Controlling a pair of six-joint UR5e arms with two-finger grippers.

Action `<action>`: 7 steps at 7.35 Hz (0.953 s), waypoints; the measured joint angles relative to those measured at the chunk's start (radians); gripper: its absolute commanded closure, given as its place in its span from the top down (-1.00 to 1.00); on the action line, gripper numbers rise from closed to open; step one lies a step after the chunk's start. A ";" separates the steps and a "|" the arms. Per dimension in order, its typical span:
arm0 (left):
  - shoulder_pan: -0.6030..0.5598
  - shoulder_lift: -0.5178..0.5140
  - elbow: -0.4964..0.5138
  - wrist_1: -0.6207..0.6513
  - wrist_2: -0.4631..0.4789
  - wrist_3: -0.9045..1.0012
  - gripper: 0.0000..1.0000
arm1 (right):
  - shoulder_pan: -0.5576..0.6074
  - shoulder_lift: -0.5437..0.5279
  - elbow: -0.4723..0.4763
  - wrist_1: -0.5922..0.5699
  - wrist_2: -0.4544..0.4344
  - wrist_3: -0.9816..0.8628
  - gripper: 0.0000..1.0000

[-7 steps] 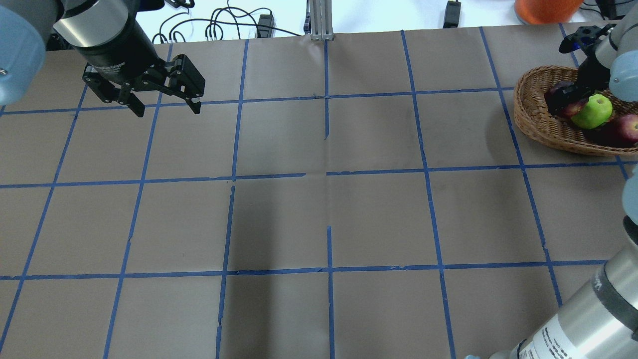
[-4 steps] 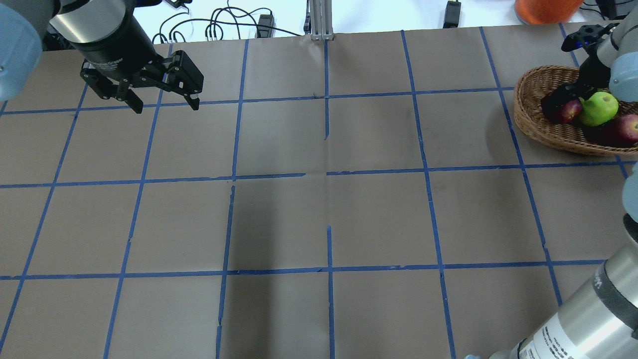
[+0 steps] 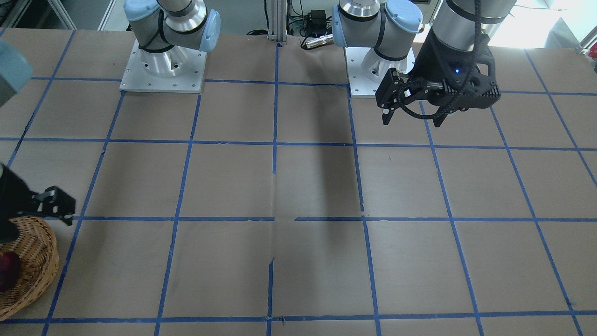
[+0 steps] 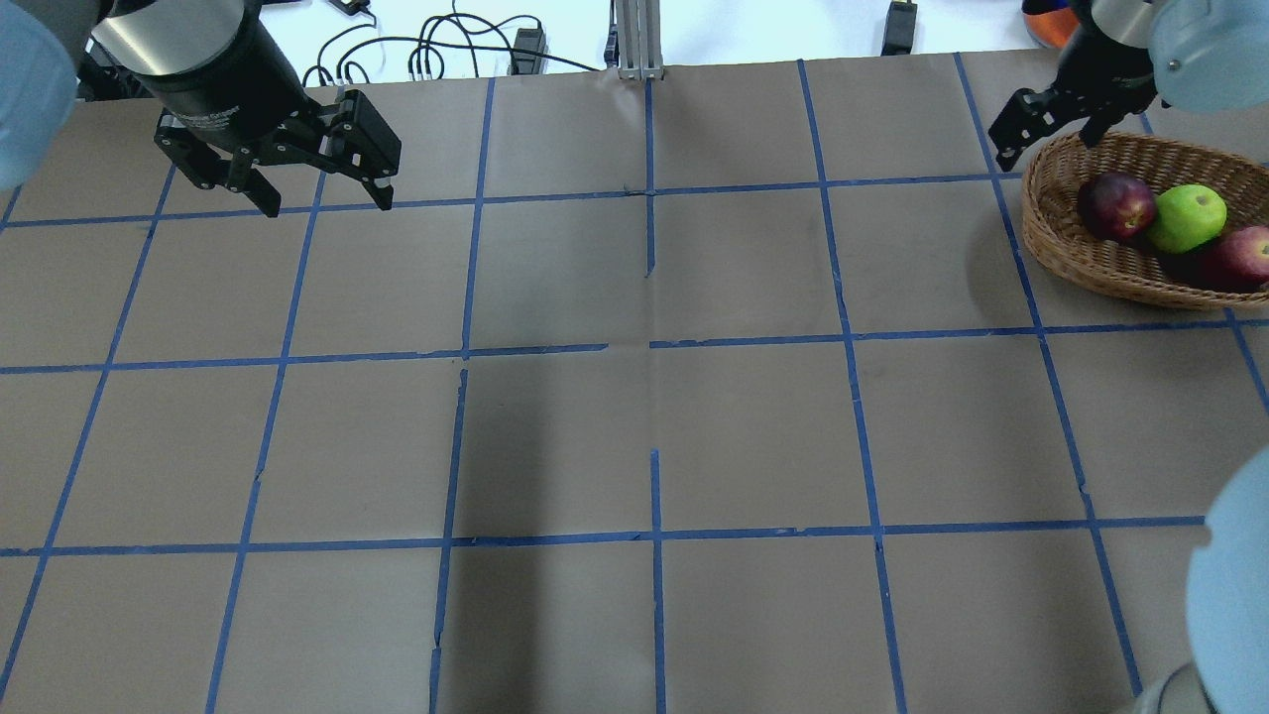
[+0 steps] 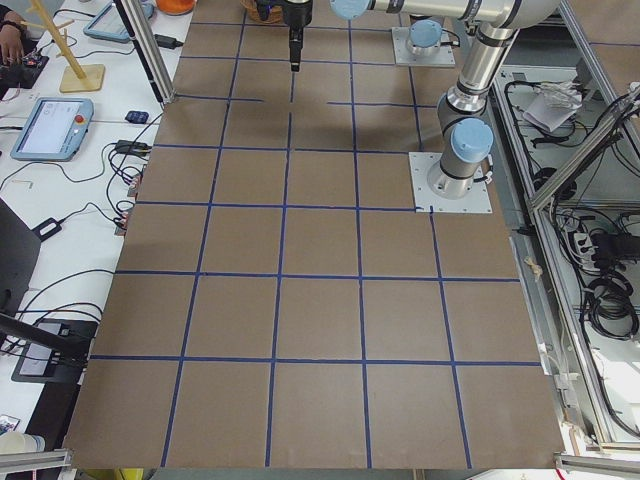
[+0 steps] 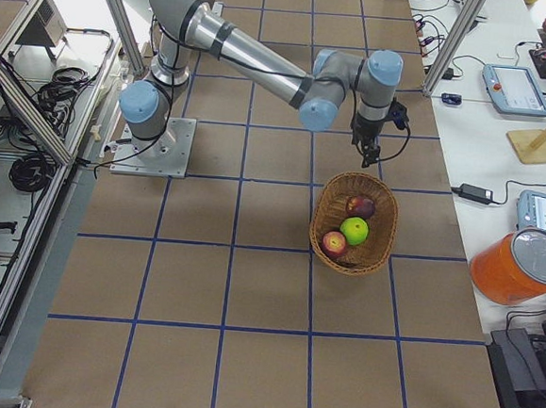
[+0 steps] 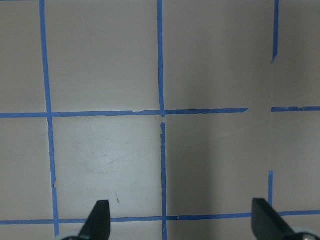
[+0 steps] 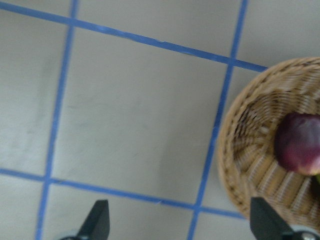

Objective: Put all apples into basket

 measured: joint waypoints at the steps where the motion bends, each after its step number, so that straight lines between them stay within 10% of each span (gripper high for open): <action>1: 0.000 -0.002 0.000 0.007 0.000 0.000 1.00 | 0.125 -0.063 -0.002 0.094 0.004 0.152 1.00; 3: 0.001 -0.007 -0.001 0.040 0.000 0.000 1.00 | 0.296 -0.171 0.008 0.234 0.058 0.361 1.00; 7: 0.002 -0.004 -0.001 0.051 0.004 0.000 1.00 | 0.196 -0.177 -0.018 0.286 0.074 0.352 1.00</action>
